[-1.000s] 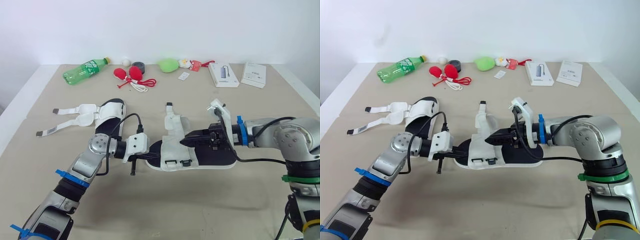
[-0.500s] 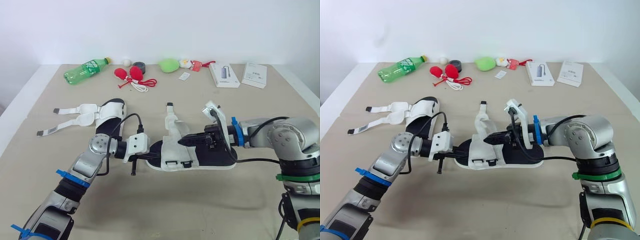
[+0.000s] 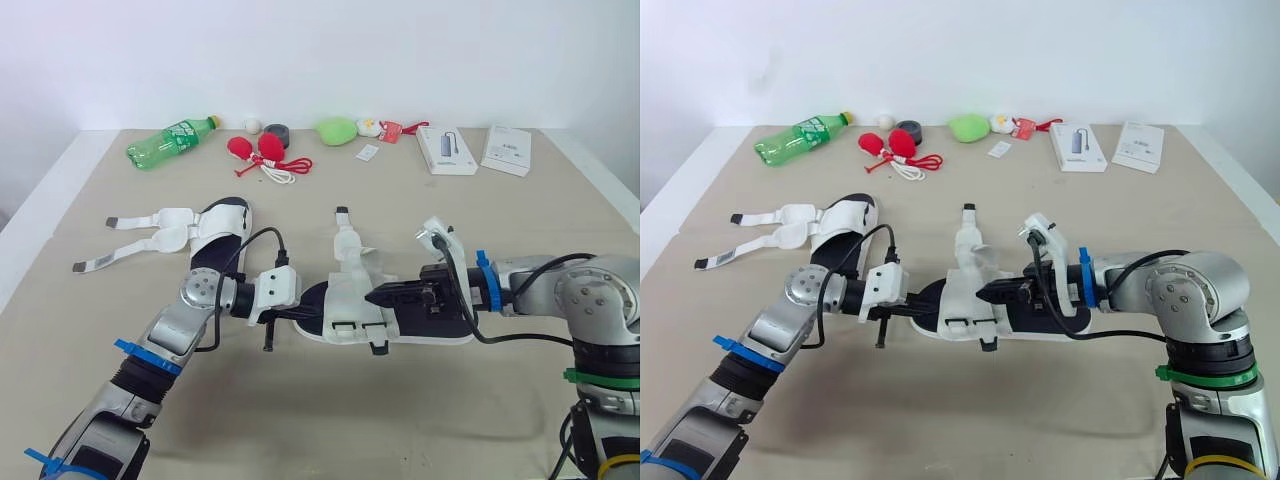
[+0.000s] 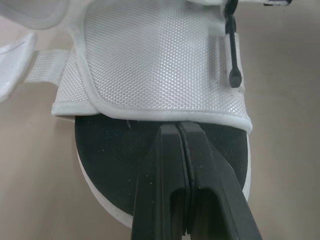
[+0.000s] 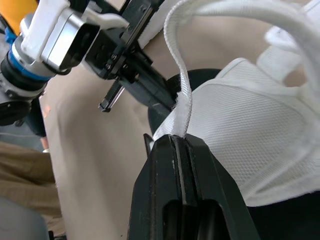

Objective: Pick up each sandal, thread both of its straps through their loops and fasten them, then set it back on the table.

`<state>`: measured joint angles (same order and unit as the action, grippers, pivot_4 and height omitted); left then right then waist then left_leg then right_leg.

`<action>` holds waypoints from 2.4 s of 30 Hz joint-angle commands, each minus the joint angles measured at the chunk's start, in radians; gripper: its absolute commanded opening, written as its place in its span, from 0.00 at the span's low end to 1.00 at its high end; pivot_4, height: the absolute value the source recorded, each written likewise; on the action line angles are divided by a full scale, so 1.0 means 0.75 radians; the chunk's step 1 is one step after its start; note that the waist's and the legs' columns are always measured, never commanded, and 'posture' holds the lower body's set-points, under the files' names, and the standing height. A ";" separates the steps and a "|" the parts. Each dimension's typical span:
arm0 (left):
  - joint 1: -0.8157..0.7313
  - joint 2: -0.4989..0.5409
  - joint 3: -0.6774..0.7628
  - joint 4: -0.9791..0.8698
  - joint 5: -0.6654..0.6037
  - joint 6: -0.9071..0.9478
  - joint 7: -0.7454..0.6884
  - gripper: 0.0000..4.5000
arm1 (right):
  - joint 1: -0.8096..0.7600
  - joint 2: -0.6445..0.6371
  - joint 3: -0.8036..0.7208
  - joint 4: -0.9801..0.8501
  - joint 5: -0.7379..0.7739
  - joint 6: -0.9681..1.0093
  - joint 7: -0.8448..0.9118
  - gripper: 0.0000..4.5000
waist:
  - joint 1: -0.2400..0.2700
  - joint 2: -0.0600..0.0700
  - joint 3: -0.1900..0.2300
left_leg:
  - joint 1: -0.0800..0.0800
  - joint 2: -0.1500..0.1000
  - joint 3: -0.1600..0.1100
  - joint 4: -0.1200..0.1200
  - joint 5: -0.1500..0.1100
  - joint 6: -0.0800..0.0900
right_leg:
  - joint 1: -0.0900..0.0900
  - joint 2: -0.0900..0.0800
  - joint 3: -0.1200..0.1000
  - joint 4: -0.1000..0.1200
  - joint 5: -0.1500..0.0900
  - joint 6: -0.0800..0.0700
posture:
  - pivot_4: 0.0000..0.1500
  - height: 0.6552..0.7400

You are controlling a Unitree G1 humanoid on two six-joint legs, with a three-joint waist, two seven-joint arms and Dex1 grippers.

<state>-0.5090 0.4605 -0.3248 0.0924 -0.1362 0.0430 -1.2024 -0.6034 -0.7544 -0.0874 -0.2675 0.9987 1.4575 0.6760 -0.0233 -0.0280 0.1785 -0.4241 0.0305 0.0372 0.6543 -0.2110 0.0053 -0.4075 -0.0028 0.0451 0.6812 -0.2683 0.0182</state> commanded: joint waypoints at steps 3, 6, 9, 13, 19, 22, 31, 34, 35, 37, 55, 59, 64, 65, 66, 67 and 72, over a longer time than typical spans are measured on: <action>-0.007 0.009 -0.017 0.014 0.023 -0.006 -0.003 0.00 | -0.009 0.020 -0.115 -0.043 0.068 0.062 -0.051 0.00 | 0.000 0.000 0.000 | 0.000 0.000 0.000 0.000 0.000 0.000 | 0.000 0.000 0.000 0.000 0.000 0.000 | 1.00 1.00; -0.005 0.010 -0.017 0.012 0.024 -0.006 -0.002 0.00 | 0.026 0.038 -0.161 -0.090 0.111 0.104 -0.089 0.00 | 0.000 0.000 0.000 | 0.000 0.000 0.000 0.000 0.000 0.000 | 0.000 0.000 0.000 0.000 0.000 0.000 | 1.00 1.00; -0.004 0.013 -0.016 0.012 0.023 -0.004 -0.002 0.00 | 0.080 0.058 -0.204 -0.149 0.154 0.134 -0.129 0.00 | 0.000 0.000 0.000 | 0.000 0.000 0.000 0.000 0.000 0.000 | 0.000 0.000 0.000 0.000 0.000 0.000 | 1.00 1.00; -0.009 0.012 -0.018 0.018 0.023 -0.006 -0.003 0.00 | 0.135 0.071 -0.222 -0.201 0.172 0.135 -0.169 0.00 | 0.000 0.000 0.000 | 0.000 0.000 0.000 0.000 0.000 0.000 | 0.000 0.000 0.000 0.000 0.000 0.000 | 1.00 1.00; -0.019 0.007 -0.020 0.030 0.025 -0.012 -0.005 0.00 | 0.196 0.067 -0.240 -0.240 0.192 0.119 -0.194 0.00 | 0.000 0.000 0.000 | 0.000 0.000 0.000 0.000 0.000 0.000 | 0.000 0.000 0.001 0.000 0.000 0.001 | 1.00 1.00; -0.020 0.007 -0.022 0.030 0.023 -0.012 -0.006 0.00 | 0.232 0.013 -0.247 -0.273 0.244 0.134 -0.144 0.12 | 0.000 0.000 0.000 | 0.000 0.000 0.000 0.000 0.000 0.000 | 0.000 0.000 0.000 0.000 0.000 0.001 | 1.00 1.00; -0.019 0.004 -0.031 0.026 0.018 -0.009 -0.012 0.00 | 0.433 -0.270 -0.275 -0.284 0.228 -0.071 0.227 0.57 | 0.001 0.000 -0.001 | 0.000 -0.001 0.000 0.000 0.000 0.000 | 0.001 0.000 0.000 -0.001 -0.001 0.002 | 1.00 1.00; -0.020 0.002 -0.033 0.025 0.018 -0.010 -0.011 0.00 | 0.551 -0.327 -0.209 -0.342 0.138 -0.190 0.309 0.57 | 0.002 0.000 -0.001 | 0.000 -0.001 0.000 0.000 0.000 0.000 | 0.001 0.000 0.000 -0.001 -0.001 0.002 | 1.00 1.00; -0.018 0.001 -0.033 0.023 0.017 -0.010 -0.011 0.00 | 0.577 -0.321 -0.192 -0.347 0.117 -0.218 0.301 0.57 | 0.002 0.000 -0.001 | 0.000 -0.001 0.000 0.000 0.000 0.000 | 0.001 0.000 0.000 -0.001 -0.001 0.002 | 1.00 1.00; -0.015 0.001 -0.034 0.018 0.017 -0.009 -0.010 0.00 | 0.611 -0.301 -0.150 -0.353 0.061 -0.300 0.301 0.57 | 0.002 0.000 -0.001 | 0.001 -0.001 0.000 0.000 0.000 0.000 | 0.001 0.000 0.000 -0.001 -0.001 0.002 | 1.00 1.00; -0.032 0.000 -0.014 0.051 0.054 -0.033 0.063 0.00 | 0.429 -0.185 0.080 -0.178 -0.126 -0.455 0.296 0.57 | 0.001 0.000 -0.001 | 0.001 -0.001 0.001 0.001 0.000 0.000 | 0.001 0.000 0.001 -0.001 0.001 0.003 | 1.00 1.00; -0.034 -0.002 -0.013 0.068 0.068 -0.047 0.083 0.00 | 0.403 -0.171 0.102 -0.143 -0.134 -0.444 0.298 0.30 | 0.002 0.000 -0.001 | 0.001 -0.001 0.001 0.001 0.001 0.000 | 0.001 0.000 0.001 -0.001 0.002 0.002 | 1.00 1.00; -0.025 0.005 -0.016 0.059 0.065 -0.048 0.084 0.00 | 0.440 -0.181 0.108 -0.138 -0.140 -0.439 0.313 0.04 | 0.002 0.000 -0.001 | 0.001 -0.001 0.001 0.001 0.001 0.001 | 0.001 0.000 0.001 -0.001 0.002 0.002 | 1.00 1.00; -0.022 0.006 -0.017 0.055 0.064 -0.046 0.084 0.00 | 0.460 -0.185 0.108 -0.146 -0.140 -0.436 0.313 0.04 | 0.002 0.000 -0.001 | 0.001 -0.001 0.001 0.001 0.001 0.001 | 0.001 0.000 0.001 -0.001 0.002 0.002 | 1.00 1.00; -0.018 0.008 -0.018 0.050 0.063 -0.044 0.084 0.00 | 0.489 -0.191 0.107 -0.163 -0.135 -0.433 0.315 0.04 | 0.002 0.000 -0.001 | 0.001 -0.001 0.001 0.001 0.002 0.001 | 0.001 0.000 0.001 -0.001 0.002 0.002 | 1.00 1.00; -0.016 0.008 -0.019 0.046 0.063 -0.042 0.085 0.00 | 0.520 -0.194 0.103 -0.183 -0.128 -0.430 0.314 0.04 | 0.002 0.000 -0.001 | 0.001 -0.001 0.001 0.001 0.002 0.001 | 0.001 0.000 0.001 -0.001 0.002 0.002 | 1.00 1.00; -0.007 0.014 -0.022 0.031 0.059 -0.033 0.084 0.00 | 0.676 -0.207 0.093 -0.298 -0.101 -0.414 0.296 0.04 | 0.001 0.000 -0.001 | 0.001 -0.001 0.001 0.001 0.001 0.001 | 0.001 0.000 0.001 -0.001 0.002 0.003 | 1.00 1.00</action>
<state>-0.5238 0.4585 -0.3392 0.1229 -0.1124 0.0073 -1.1437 -0.1155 -0.8952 -0.0043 -0.4391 0.9031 1.1396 0.8959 -0.0223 -0.0280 0.1777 -0.4230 0.0300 0.0376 0.6551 -0.2099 0.0059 -0.4062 -0.0027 0.0459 0.6804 -0.2667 0.0202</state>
